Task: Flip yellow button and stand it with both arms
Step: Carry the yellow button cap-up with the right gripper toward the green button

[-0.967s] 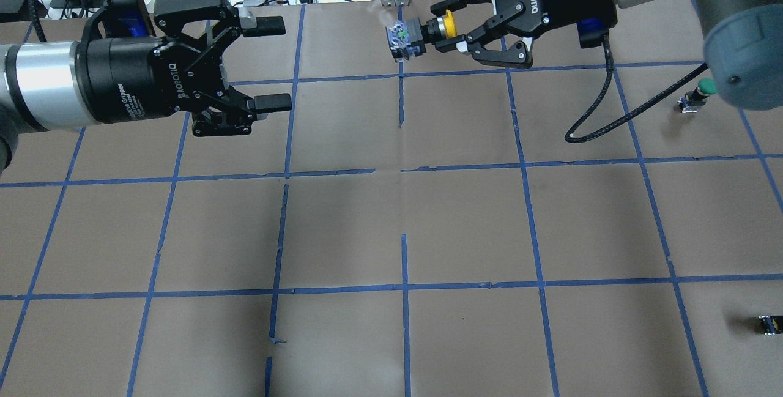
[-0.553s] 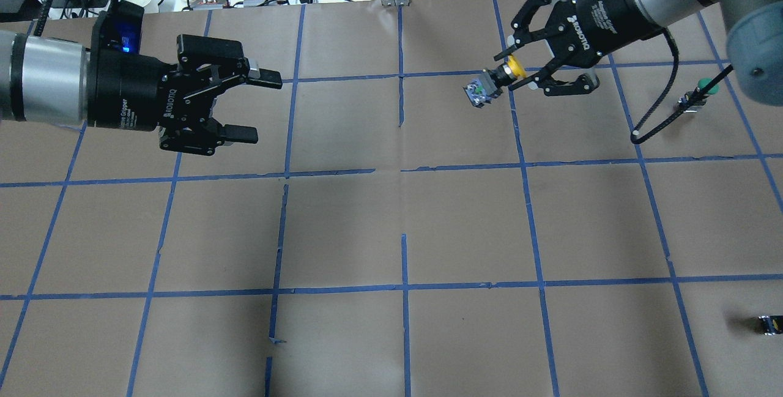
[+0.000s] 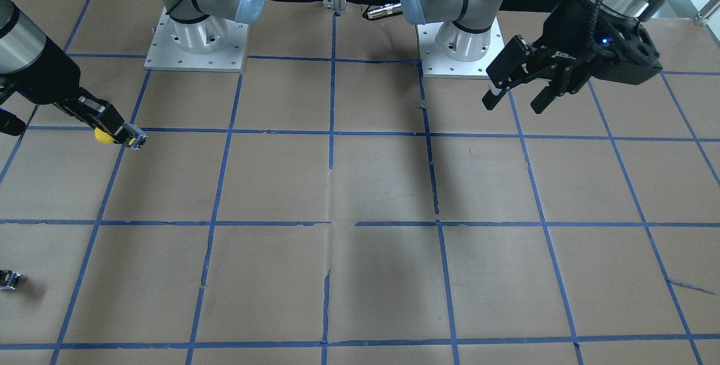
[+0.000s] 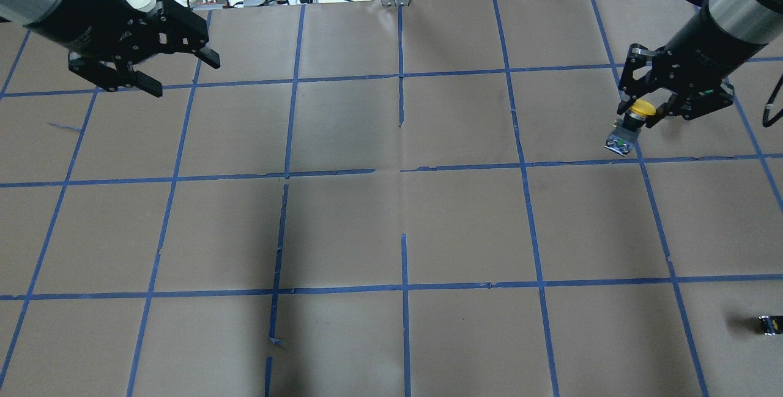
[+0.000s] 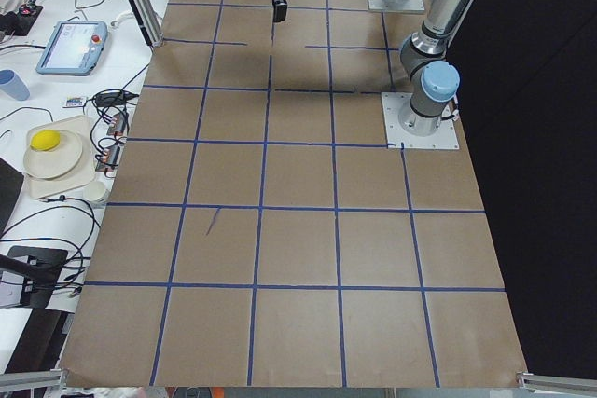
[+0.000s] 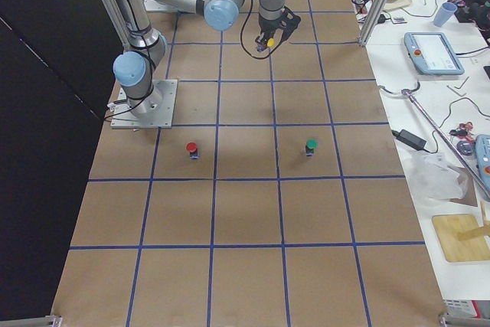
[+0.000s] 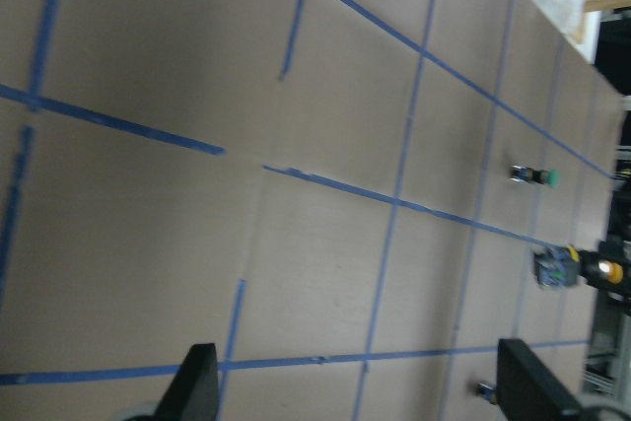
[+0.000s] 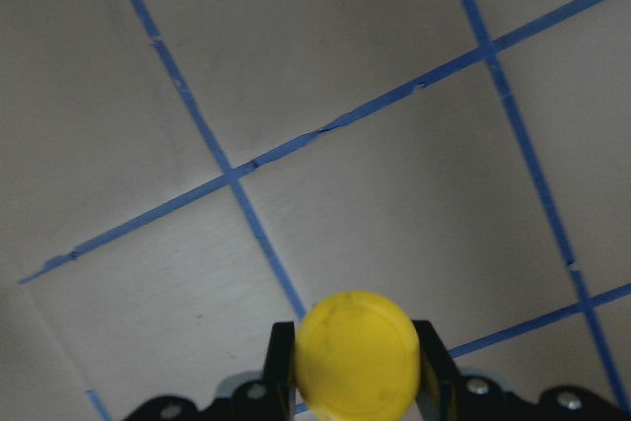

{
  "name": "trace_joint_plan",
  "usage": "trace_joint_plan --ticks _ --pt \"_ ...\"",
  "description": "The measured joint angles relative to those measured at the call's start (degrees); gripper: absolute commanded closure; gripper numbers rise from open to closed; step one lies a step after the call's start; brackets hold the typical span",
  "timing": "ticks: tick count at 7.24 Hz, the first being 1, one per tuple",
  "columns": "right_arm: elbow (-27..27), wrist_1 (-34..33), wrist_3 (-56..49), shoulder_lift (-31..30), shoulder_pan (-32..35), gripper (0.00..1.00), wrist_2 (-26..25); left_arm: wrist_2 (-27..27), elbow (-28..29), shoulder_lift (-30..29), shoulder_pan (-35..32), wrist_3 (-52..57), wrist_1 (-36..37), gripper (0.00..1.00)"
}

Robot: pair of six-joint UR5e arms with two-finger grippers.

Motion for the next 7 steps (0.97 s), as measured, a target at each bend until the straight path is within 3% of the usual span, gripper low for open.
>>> trace_joint_plan --ticks 2,5,7 --pt "1.74 -4.62 -11.62 0.02 -2.94 0.95 -6.44 10.31 8.61 -5.76 -7.84 -0.28 -0.94 0.00" --pt "12.55 -24.50 -32.89 0.04 -12.76 0.95 -6.39 11.33 6.72 -7.38 -11.44 -0.53 -0.39 0.00" --pt "15.52 -28.63 -41.59 0.04 -19.24 0.95 -1.34 9.80 5.11 -6.40 -11.62 -0.53 0.66 0.00"
